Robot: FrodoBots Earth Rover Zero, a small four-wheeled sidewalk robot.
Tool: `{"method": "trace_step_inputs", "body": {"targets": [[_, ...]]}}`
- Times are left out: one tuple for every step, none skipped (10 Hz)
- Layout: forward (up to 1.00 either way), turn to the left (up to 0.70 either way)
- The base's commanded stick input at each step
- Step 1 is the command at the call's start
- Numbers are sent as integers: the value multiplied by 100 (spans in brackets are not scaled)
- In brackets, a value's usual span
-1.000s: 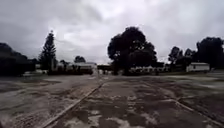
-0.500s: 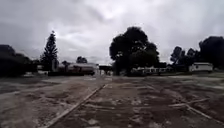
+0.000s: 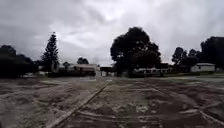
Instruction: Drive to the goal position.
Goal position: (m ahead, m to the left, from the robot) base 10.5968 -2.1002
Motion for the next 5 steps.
{"method": "trace_step_inputs", "body": {"targets": [[50,0],[50,0],[50,0],[50,0],[50,0]]}}
